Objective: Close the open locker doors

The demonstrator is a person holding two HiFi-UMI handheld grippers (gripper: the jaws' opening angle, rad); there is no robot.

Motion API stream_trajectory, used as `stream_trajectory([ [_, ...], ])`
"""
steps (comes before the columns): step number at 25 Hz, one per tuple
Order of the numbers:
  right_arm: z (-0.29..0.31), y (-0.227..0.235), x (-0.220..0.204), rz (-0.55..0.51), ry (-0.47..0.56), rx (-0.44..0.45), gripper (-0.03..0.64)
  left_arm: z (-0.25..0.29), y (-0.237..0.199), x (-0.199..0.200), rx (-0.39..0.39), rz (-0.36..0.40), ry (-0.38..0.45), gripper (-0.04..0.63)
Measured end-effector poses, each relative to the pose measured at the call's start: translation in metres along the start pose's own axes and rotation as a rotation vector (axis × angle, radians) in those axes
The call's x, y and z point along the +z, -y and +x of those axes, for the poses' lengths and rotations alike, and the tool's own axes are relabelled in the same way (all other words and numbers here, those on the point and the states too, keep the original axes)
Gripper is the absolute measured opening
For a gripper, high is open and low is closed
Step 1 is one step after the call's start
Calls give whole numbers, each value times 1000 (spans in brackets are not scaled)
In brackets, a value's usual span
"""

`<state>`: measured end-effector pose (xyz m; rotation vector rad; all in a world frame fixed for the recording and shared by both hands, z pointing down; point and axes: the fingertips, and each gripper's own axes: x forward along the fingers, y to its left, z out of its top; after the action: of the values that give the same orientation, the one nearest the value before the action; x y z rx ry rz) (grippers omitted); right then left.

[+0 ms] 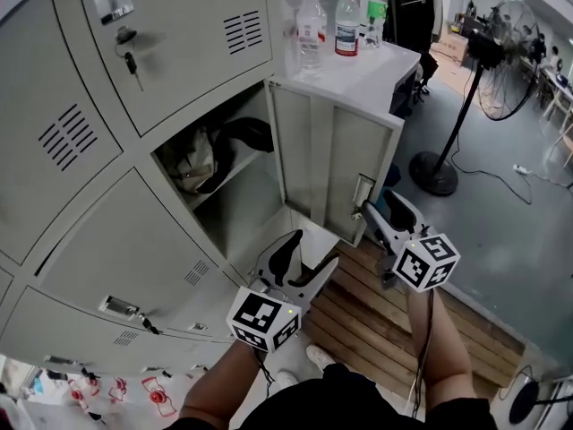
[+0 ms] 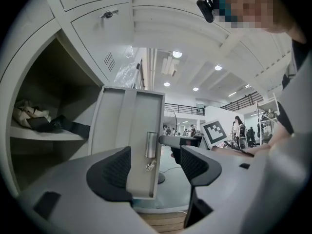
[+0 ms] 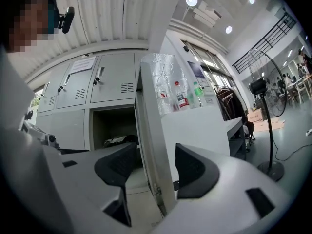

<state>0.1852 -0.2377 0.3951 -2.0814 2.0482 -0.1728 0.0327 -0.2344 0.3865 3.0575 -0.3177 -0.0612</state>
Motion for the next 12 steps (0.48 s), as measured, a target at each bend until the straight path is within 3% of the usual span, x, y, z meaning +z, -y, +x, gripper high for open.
stream_trajectory([
  [12, 22, 6, -1, -4, -22, 83, 181, 23, -11, -3, 30, -6, 1, 324],
])
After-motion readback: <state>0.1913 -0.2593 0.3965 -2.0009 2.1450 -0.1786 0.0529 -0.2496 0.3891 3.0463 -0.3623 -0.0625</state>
